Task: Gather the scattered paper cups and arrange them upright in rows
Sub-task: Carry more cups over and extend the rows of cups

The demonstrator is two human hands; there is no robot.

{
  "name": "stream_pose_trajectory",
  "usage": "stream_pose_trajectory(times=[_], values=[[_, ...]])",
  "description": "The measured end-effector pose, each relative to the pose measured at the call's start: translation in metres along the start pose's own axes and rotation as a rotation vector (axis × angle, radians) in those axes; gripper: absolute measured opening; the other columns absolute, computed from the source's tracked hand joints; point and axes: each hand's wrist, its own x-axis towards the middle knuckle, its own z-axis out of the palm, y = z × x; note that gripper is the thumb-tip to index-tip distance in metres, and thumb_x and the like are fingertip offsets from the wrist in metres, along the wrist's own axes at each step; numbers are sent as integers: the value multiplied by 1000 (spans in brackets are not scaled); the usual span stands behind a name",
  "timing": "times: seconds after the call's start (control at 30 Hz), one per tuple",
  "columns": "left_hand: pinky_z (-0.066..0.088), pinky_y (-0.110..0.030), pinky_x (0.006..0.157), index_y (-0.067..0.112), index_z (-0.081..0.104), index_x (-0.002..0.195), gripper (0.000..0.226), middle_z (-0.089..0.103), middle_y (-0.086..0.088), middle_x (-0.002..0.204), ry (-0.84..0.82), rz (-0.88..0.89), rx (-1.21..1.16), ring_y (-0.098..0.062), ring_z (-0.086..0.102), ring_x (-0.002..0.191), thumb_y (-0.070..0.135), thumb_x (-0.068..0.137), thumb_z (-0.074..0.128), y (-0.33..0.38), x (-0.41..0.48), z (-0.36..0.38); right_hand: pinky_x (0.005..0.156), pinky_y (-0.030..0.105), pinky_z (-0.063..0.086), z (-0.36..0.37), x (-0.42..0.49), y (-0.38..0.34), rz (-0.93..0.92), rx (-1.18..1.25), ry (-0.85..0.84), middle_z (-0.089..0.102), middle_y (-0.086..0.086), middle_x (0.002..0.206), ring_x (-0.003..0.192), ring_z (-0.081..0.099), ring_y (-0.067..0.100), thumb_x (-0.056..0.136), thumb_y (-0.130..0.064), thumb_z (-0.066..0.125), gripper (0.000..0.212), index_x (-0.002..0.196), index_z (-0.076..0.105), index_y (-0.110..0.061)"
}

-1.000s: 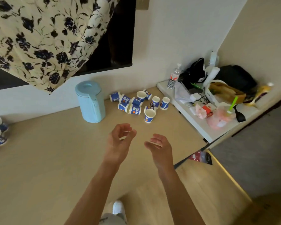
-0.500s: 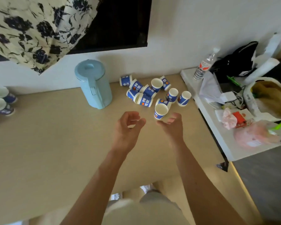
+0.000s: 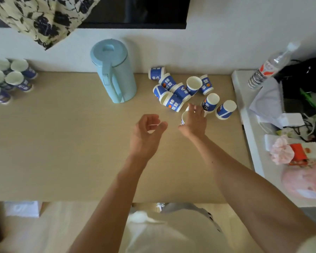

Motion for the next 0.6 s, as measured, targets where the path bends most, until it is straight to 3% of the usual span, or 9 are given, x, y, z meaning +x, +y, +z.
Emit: stream_pose_trajectory(times=[0.23,0.33,0.47,0.6], values=[[45,-4,63,20,67,109,25,71,8,103,57,-52,55,11,63,77,27,87,76,-5,-3,5,110,48,41,7,9,14,-73,-1,-36,38,11,153,143,36,33,81,-22,81,82,148,34,-17],[48,-11,70,20,65,113,31,70,6,108,49,-60,110,-6,68,95,28,86,77,-7,-3,10,106,45,43,-3,7,16,-104,148,-65,44,10,146,137,42,30,79,-22,81,80,146,37,-15],[49,-28,89,20,55,129,58,63,4,122,-22,-37,312,-15,59,111,26,79,83,-16,-2,20,86,32,41,-35,-1,15,-161,494,-226,55,4,125,117,55,24,72,-23,84,82,142,42,-16],[35,-22,99,18,39,147,90,54,1,138,-126,-5,465,-16,49,128,26,73,88,-23,-2,34,86,33,50,-72,-17,11,-226,547,-366,59,-8,110,102,60,14,61,-51,86,95,142,40,-33]])
